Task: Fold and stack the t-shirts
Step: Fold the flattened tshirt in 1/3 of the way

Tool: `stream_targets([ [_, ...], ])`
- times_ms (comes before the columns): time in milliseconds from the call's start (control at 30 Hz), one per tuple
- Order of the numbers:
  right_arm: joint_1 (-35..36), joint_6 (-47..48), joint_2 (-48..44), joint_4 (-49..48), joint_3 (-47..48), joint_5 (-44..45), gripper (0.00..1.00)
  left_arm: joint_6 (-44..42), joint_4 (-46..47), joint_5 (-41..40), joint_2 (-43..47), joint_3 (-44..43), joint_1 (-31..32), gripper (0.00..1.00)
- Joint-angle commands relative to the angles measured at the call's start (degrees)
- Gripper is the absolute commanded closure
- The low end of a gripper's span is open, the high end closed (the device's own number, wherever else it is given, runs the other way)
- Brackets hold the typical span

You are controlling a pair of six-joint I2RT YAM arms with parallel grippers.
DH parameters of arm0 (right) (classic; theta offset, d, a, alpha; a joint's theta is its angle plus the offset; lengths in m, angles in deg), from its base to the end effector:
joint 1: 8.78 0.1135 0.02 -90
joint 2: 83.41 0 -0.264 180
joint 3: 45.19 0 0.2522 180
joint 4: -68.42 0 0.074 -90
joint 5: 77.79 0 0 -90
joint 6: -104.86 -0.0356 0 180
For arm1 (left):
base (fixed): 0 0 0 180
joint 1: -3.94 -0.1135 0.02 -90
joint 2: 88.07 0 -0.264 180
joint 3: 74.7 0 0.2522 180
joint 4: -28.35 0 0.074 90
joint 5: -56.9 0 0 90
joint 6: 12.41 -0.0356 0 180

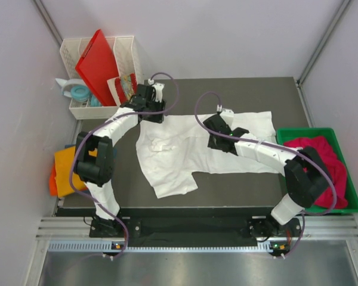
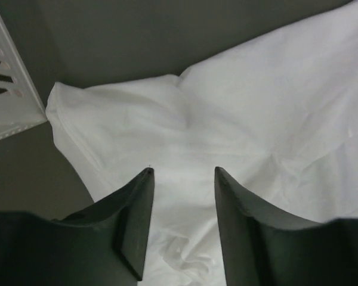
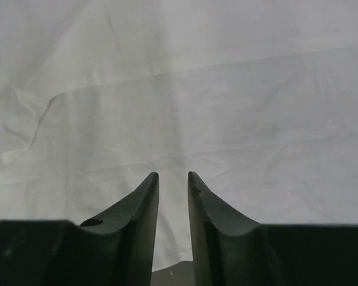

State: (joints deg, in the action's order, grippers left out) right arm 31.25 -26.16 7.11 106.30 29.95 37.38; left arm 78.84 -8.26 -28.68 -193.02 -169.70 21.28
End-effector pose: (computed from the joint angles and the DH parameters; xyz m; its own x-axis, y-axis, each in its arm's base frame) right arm 0.2617 0.2001 0.2255 -0.7172 0.1734 -0.6750 0.1105 0.9846 0.1355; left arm 0.3923 -0.1254 0.2455 -0.7005 0.1959 -0.6862 0.3325 0.9404 -0.0709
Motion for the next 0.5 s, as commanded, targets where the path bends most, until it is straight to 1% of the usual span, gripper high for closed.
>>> stream_targets([
  [0,2.0,0.3,4.7,-5.3,5.1,-3.3,0.8,-0.6,6.5,1.8,-5.8,-3.6,-0.3,0.55],
  [33,2.5,0.3,5.9,-6.0,7.1,-4.0,0.92,-0.7,6.9,1.9,-6.8,-3.8,-0.3,0.65],
  [67,2.8,0.2,8.5,-5.9,8.6,-5.1,0.97,-0.7,7.0,2.1,-8.1,-5.2,-0.3,0.71],
  [100,3.4,0.3,10.1,-5.8,10.1,-5.7,1.0,-0.7,6.0,2.3,-10.3,-6.3,-0.3,0.76],
  [133,3.8,0.5,11.5,-5.2,13.3,-6.2,1.0,-0.7,4.9,2.9,-11.6,-7.4,-0.3,0.88],
  [167,4.3,1.0,14.1,-5.0,14.9,-6.7,1.0,-0.7,3.9,3.2,-12.6,-9.4,-0.3,0.91],
  [233,5.4,1.4,16.3,-4.9,18.8,-6.9,1.0,-0.7,2.6,3.7,-14.9,-10.3,-0.4,0.96],
  [300,6.3,2.2,19.1,-4.8,22.4,-7.8,1.0,-0.7,2.8,3.6,-15.9,-10.3,-0.4,0.97],
  [467,7.0,2.4,24.3,-5.0,28.1,-10.7,1.0,-0.6,2.8,2.3,-17.7,-10.1,-0.7,0.99],
])
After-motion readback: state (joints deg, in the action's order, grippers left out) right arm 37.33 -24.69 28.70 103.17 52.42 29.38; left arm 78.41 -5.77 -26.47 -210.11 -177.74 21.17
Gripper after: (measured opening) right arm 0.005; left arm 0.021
